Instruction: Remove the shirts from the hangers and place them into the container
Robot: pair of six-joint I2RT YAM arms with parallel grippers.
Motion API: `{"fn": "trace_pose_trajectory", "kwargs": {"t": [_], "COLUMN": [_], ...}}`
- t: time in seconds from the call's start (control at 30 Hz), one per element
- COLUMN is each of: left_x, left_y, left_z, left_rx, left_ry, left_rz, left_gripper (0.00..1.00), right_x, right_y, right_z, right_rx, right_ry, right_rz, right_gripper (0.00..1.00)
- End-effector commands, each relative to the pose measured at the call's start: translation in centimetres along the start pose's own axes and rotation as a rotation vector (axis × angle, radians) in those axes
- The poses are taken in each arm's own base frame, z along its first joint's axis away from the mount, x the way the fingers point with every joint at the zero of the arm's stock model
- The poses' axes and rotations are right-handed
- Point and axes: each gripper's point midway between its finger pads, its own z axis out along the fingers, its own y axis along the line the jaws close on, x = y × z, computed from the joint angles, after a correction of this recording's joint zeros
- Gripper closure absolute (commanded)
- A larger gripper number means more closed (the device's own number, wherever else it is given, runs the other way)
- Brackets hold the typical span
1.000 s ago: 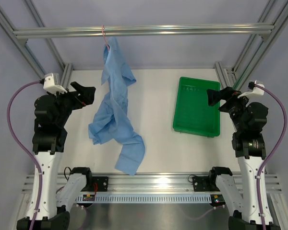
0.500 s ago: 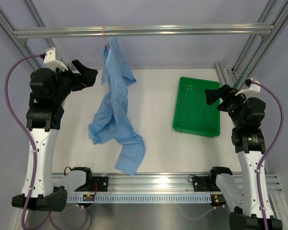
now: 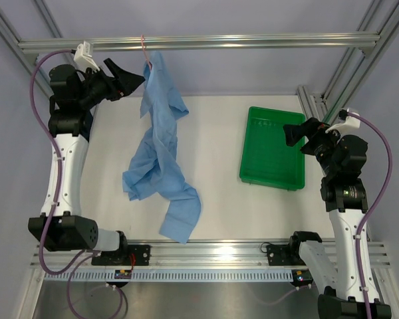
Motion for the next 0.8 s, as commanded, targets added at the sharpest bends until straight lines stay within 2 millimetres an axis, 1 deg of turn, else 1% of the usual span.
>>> {"fn": "trace_pose_trajectory", "kwargs": {"t": [0.0, 0.07, 0.1, 0.13, 0.2, 0.3, 0.43, 0.53, 0.6, 0.67, 0.73, 0.77], "left_x": [-1.4, -1.3, -1.6, -1.0, -1.3, -0.6, 0.4, 0.9, 1.1, 1.3, 1.6, 2.0], "left_y": [-2.1, -1.8, -1.7, -1.2, -1.1, 0.0, 1.7, 1.9, 1.8, 1.6, 1.3, 1.2], "left_z": [0.9, 1.5, 2.0, 2.7, 3.3, 4.4, 5.3, 5.5, 5.7, 6.0, 6.2, 6.3], "left_rx": [0.167, 0.201, 0.232, 0.255, 0.296, 0.306, 0.287, 0.294, 0.305, 0.312, 0.313, 0.314], "left_ry": [0.004, 0.012, -0.006, 0.022, 0.006, 0.010, 0.013, 0.004, 0.001, 0.005, 0.004, 0.014], "left_rz": [-0.006, -0.021, -0.010, -0.058, -0.053, -0.093, -0.122, -0.128, -0.126, -0.127, -0.114, -0.120], "left_gripper": [0.25, 0.25, 0.25, 0.25, 0.26, 0.28, 0.29, 0.30, 0.33, 0.37, 0.38, 0.38], "right_x": [-2.2, -2.3, -2.3, -2.3, -2.2, -2.1, -2.1, -2.0, -2.0, -2.1, -2.1, -2.2], "right_y": [1.8, 1.8, 1.8, 1.8, 1.6, 1.5, 1.5, 1.6, 1.6, 1.6, 1.7, 1.7], "right_z": [-0.8, -1.0, -0.9, -1.0, -1.0, -0.9, -0.8, -0.7, -0.7, -0.7, -0.9, -1.0], "right_rx": [-0.060, -0.061, -0.060, -0.058, -0.052, -0.049, -0.054, -0.058, -0.057, -0.060, -0.059, -0.061], "right_ry": [-0.052, -0.058, -0.059, -0.062, -0.061, -0.058, -0.060, -0.055, -0.056, -0.056, -0.061, -0.065], "right_rz": [-0.036, -0.042, -0.045, -0.047, -0.049, -0.051, -0.051, -0.049, -0.049, -0.048, -0.050, -0.051], "right_gripper": [0.01, 0.01, 0.01, 0.01, 0.01, 0.01, 0.01, 0.00, 0.01, 0.00, 0.01, 0.00]}}
